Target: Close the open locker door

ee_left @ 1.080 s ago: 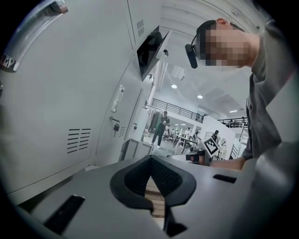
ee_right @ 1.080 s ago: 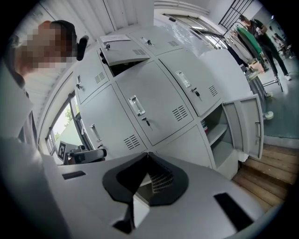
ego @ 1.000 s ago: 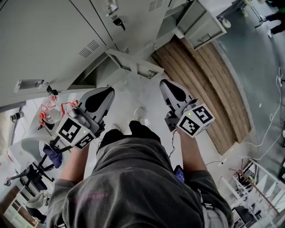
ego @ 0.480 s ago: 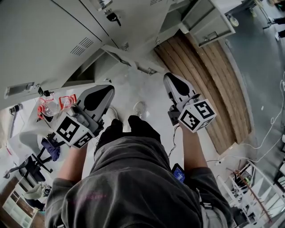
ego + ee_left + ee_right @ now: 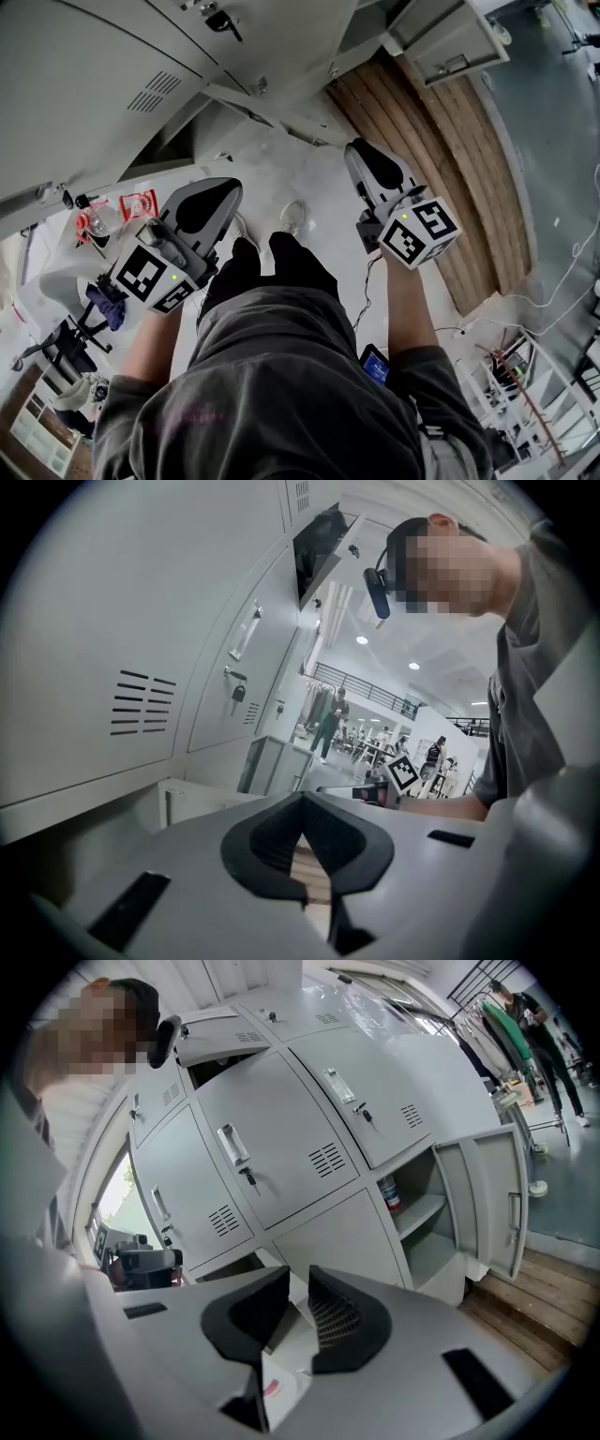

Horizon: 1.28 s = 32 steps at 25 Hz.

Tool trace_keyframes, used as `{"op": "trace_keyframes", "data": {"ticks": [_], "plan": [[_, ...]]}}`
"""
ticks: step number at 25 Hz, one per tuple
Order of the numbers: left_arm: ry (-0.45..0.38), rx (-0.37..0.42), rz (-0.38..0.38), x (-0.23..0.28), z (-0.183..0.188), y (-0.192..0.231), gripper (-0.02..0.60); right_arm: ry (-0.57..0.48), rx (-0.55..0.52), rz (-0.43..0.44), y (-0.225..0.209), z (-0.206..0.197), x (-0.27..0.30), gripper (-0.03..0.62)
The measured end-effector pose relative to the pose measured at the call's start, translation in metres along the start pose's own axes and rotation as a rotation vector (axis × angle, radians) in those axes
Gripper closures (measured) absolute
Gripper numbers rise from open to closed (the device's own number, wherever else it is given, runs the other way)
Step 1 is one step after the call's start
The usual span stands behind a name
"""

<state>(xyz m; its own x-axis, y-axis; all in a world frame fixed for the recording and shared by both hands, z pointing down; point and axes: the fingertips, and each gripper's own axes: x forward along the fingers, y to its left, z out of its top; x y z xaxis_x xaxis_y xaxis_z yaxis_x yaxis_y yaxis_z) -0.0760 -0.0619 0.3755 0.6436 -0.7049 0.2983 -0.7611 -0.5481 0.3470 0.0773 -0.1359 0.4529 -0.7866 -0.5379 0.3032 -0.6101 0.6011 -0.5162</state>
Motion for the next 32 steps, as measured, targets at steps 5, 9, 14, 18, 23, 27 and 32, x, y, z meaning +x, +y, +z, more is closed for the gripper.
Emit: {"op": "trace_keyframes", "data": {"ticks": [5, 9, 14, 18, 23, 27, 32], "plan": [[0.014, -0.011, 0.002, 0.005, -0.009, 0.004, 0.568, 0.009, 0.016, 0.012, -0.008, -0.004, 0.007, 0.525], [0.018, -0.015, 0.008, 0.006, -0.012, 0.004, 0.568, 0.016, 0.033, 0.027, -0.01, -0.007, 0.01, 0.513], [0.02, -0.026, 0.015, 0.002, -0.018, 0.004, 0.568, 0.012, 0.05, 0.025, -0.012, -0.01, 0.015, 0.513], [0.021, -0.035, 0.024, -0.006, -0.022, 0.007, 0.568, 0.005, 0.055, 0.016, -0.012, -0.01, 0.015, 0.513], [0.017, -0.047, 0.027, -0.015, -0.028, 0.012, 0.568, 0.004, 0.063, 0.006, -0.009, -0.014, 0.015, 0.513], [0.013, -0.058, 0.024, -0.023, -0.032, 0.017, 0.568, 0.0, 0.081, 0.0, -0.003, -0.019, 0.013, 0.511], [0.007, -0.06, 0.022, -0.039, -0.036, 0.021, 0.568, -0.002, 0.089, -0.02, 0.005, -0.026, 0.01, 0.51]]}}
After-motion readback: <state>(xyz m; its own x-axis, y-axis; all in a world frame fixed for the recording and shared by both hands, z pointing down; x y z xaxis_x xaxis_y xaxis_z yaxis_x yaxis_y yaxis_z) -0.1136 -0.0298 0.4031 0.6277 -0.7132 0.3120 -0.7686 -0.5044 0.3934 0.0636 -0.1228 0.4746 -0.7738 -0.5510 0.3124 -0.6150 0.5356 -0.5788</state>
